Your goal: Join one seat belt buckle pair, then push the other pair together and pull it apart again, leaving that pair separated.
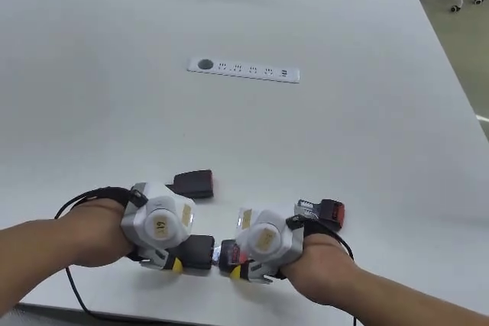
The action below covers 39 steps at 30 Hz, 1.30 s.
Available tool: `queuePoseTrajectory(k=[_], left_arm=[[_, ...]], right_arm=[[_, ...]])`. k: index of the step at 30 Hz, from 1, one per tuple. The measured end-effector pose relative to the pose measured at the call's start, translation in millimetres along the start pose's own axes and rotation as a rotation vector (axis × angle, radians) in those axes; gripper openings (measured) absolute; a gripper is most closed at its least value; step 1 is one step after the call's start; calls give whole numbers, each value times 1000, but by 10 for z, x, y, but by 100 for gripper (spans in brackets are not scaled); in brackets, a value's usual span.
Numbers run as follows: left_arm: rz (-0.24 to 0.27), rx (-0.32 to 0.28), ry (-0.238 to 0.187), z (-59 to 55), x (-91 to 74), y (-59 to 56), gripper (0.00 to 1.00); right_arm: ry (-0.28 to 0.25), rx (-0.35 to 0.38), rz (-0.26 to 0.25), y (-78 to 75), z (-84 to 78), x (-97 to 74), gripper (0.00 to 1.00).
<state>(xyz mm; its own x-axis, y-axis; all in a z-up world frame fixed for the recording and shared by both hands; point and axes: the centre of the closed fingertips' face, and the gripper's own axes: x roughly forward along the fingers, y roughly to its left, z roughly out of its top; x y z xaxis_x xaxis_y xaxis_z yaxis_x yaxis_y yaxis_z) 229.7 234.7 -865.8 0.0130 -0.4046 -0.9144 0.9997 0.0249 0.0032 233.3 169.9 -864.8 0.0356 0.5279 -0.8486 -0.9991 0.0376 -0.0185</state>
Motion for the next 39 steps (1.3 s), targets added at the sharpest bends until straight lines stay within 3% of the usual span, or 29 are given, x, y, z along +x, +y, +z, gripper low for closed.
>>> queuePoseTrajectory(k=[11,14,15,22,29,33,39], left_arm=[[-13,31,11,8,13,3,32],[-18,45,28,8,19,0,32],[-20,45,28,6,23,-1,32],[-18,44,29,3,25,7,32],[-17,27,-3,-11,19,15,32],[-5,-5,-18,-4,10,22,32],[-9,-7,-20,-4,8,25,32]], right_arm=[[-11,16,13,13,13,31,32],[12,17,2,-8,-16,22,32],[-20,1,8,-7,48,35,32],[-12,9,0,15,18,19,33],[-11,-48,7,33,-11,0,33],[-16,-36,8,19,-12,-3,33],[-9,-34,6,19,-21,-8,33]])
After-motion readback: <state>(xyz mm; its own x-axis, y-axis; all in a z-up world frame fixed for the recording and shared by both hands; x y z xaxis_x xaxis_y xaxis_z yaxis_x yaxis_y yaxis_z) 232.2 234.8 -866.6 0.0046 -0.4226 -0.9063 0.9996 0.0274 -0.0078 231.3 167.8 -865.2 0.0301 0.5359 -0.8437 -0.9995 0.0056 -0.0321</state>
